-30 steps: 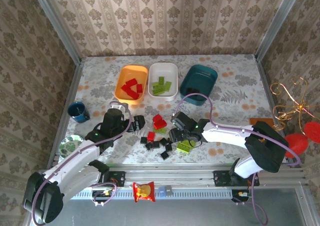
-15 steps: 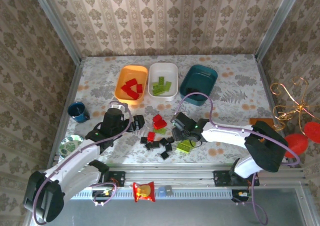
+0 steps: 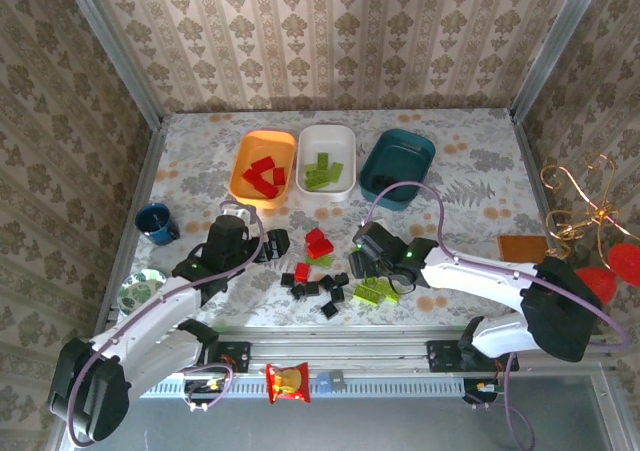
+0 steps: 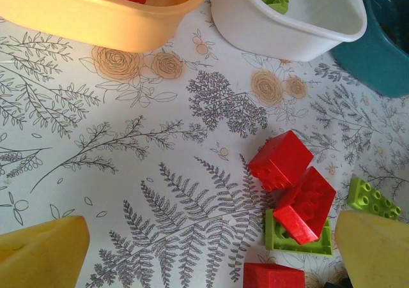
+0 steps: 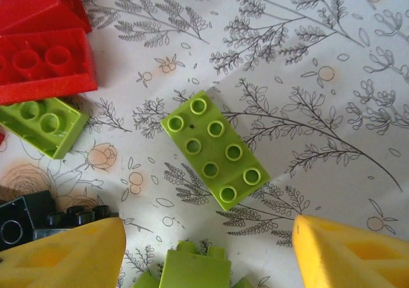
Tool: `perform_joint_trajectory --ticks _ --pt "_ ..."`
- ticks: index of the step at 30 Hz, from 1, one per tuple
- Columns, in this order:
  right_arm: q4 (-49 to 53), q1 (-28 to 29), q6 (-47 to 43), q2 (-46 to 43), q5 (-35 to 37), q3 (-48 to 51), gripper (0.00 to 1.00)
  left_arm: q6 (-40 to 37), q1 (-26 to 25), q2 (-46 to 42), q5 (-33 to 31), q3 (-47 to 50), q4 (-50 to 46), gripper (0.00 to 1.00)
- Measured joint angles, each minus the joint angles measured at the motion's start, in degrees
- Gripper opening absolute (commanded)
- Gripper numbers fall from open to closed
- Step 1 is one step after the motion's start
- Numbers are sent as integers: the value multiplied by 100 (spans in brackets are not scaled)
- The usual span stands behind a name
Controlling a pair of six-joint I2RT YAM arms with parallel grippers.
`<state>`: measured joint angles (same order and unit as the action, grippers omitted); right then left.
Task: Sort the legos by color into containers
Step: Pick up the lego from the bottom-center of the table, then place the lego in the container.
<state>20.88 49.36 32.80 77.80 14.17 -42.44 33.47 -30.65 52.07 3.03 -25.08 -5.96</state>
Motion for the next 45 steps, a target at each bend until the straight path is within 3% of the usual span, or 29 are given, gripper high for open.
perform_joint_trajectory --ticks 7,13,20,28,34,40,45 --pt "46 11 116 570 -101 2 71 0 2 0 0 9 0 100" --pt "22 59 238 586 -138 7 60 0 39 59 0 9 4 100" --pt "9 131 323 608 -264 31 61 0 39 136 0 9 2 100" --pt "9 160 385 756 -282 140 42 -2 44 136 0 9 2 100" --pt "42 160 247 446 -254 96 36 -2 72 144 4 9 0 100" --pt "85 -22 -162 -103 -297 -597 35 -2 74 13 24 9 2 100" --pt "-205 -586 -533 415 -555 -1735 35 57 76 -109 96 83 114 100"
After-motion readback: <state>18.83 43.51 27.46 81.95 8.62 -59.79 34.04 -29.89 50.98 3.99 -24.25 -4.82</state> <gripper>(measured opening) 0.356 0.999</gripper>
